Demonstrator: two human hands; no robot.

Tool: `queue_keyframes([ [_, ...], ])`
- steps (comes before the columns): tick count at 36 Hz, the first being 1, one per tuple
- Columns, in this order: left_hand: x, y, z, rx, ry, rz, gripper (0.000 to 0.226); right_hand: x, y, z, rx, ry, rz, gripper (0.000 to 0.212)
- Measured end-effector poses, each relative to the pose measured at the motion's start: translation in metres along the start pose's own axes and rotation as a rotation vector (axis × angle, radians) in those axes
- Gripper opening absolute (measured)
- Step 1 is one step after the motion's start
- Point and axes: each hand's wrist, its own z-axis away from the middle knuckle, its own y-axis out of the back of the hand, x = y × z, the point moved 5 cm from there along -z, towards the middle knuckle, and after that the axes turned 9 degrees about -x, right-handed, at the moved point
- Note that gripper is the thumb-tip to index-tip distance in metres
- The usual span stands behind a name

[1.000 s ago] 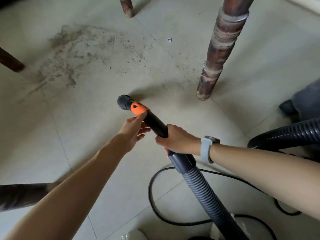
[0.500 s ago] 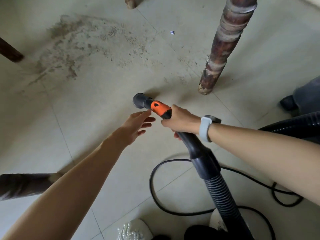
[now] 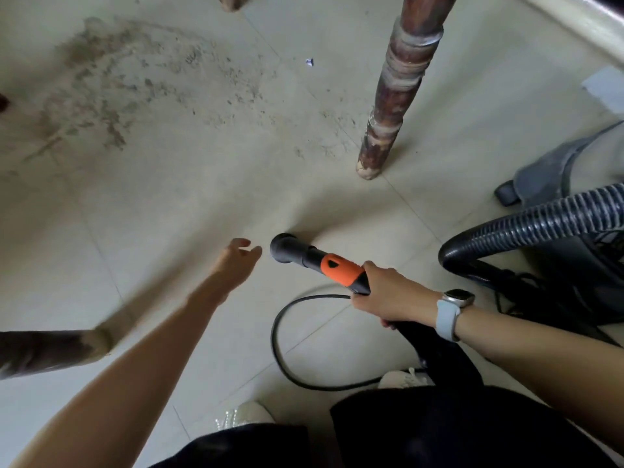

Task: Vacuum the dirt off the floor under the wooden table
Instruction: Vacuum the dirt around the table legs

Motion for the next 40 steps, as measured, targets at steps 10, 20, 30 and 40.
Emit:
queue_keyframes([
  [10,0.0,-0.022,0.006,-0.025,-0.032,-0.131,0.042,0.024,0.026,-0.011,0.335,-0.05,-0.169,0.025],
  [20,0.012,-0.049,0.004,-0.092,-0.115,-0.145,0.039,0.018,0.053,-0.036,0.476,-0.08,-0.323,0.024],
  [30,-0.055,-0.038,-0.016,-0.191,-0.08,-0.753,0.066,0.007,0.075,-0.057,0.257,0.033,-0.447,0.01],
  [40,-0.079,-0.039,-0.013,-0.235,-0.006,-0.903,0.072,0.0,0.002,-0.012,-0.065,0.025,-0.099,0.014],
])
